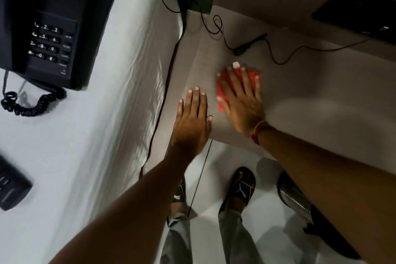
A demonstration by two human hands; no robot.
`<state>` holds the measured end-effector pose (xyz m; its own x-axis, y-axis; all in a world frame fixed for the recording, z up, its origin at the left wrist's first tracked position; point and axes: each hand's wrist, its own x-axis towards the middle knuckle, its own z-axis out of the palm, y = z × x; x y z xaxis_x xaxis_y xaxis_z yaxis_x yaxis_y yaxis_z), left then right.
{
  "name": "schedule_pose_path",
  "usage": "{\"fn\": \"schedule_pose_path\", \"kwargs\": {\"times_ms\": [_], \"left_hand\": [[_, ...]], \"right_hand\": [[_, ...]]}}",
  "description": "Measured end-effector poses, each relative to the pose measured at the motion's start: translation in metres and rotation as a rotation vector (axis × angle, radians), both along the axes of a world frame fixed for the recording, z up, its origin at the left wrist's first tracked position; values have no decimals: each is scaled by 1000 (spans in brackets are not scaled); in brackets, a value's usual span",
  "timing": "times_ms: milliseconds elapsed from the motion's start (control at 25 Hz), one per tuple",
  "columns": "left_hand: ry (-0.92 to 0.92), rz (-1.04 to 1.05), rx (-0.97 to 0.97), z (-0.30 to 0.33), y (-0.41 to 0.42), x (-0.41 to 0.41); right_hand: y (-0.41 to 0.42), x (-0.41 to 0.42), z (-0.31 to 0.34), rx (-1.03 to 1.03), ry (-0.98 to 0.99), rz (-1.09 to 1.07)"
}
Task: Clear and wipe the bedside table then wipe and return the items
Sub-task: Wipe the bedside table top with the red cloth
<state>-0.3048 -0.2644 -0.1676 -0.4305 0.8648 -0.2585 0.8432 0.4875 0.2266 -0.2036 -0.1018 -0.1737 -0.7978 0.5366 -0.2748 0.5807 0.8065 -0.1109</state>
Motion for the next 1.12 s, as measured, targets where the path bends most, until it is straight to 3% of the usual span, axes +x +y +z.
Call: {"fn": "schedule_pose_path", "kwargs": {"times_ms": [240,360,560,880,1120], "left_hand": [[11,70,-6,0,7,7],[16,73,8,-2,8,3],[9,113,6,-2,36,1],[64,47,46,-4,66,21],[59,13,2,2,75,25]], "right_hand": [[87,-61,4,-43,41,-114],[39,-37,-1,29,30,-142],[-25,60,15,-32,-34,-9],[112,18,10,39,42,-240],[11,109,13,0,-16,-196]]}}
